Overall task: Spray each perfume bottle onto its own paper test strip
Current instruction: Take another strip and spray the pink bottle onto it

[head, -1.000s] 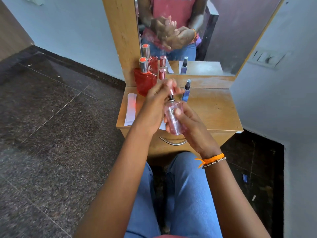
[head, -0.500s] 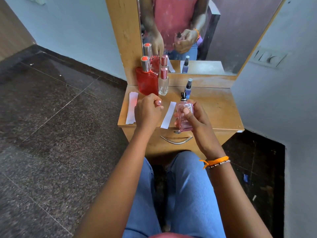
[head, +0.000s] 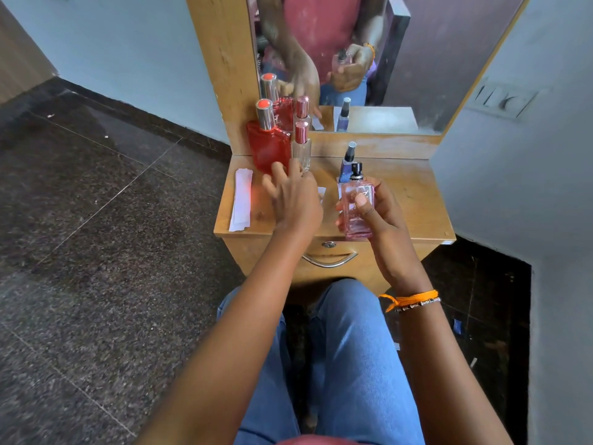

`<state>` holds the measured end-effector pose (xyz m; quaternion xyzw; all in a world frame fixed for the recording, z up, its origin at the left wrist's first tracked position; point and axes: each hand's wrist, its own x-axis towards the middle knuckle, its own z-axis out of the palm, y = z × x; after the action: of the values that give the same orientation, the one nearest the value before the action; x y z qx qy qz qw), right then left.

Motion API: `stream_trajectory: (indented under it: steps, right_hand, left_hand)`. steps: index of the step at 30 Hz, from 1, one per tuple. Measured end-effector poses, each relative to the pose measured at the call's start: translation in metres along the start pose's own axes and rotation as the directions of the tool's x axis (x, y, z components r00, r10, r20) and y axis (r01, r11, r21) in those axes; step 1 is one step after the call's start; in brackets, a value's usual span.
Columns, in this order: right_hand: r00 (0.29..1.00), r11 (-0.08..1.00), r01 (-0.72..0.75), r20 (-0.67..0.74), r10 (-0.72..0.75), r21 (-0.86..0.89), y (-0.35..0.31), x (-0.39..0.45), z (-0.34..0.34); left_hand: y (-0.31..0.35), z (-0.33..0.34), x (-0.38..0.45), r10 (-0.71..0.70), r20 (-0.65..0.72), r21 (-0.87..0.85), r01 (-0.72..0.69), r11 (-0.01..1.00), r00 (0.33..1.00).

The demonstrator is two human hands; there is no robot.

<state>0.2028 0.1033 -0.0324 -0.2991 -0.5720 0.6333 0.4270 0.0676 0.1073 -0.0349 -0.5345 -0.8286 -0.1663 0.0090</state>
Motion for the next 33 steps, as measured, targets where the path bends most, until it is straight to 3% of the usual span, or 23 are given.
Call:
stream_trajectory:
  steps: [2,17,22,26,29,33]
  right_hand:
    - [1.0,1.0,0.004,-0.016,-0.004,0.003,-0.001,0.0,-0.002]
    - [1.0,1.0,-0.012,-0.02,0.012,0.021,-0.005,0.0,-0.004]
    - [1.0,0.998,-0.024,0.001,0.024,0.057,-0.005,0.0,-0.005]
    - [0.999,0.986,-0.045,0.026,0.041,0.162,-0.004,-0.001,-0.004]
    - [0.997,0.951,-0.06,0.066,0.042,0.304,-0.004,-0.002,-0.001]
    - [0.999,0.978,-0.003,0.036,-0.005,0.211,-0.005,-0.003,0.006]
  left_hand:
    - [0.007,0.004,0.003,-0.041,0.072,0.006,0.041,0.999,0.997]
    - [0.008,0.005,0.011,-0.094,0.165,-0.029,0.1,0.995,0.982]
    - [0.009,0.0,0.006,-0.081,0.025,-0.192,0.084,0.978,0.996]
    - [0.004,-0.018,-0.002,-0.13,0.026,-0.518,0.125,0.846,0.991]
    - [-0.004,-0.03,-0.009,-0.186,0.059,-0.639,0.18,0.747,0.981]
    - [-0.012,-0.036,-0.017,-0.16,0.133,-0.775,0.203,0.598,0.978]
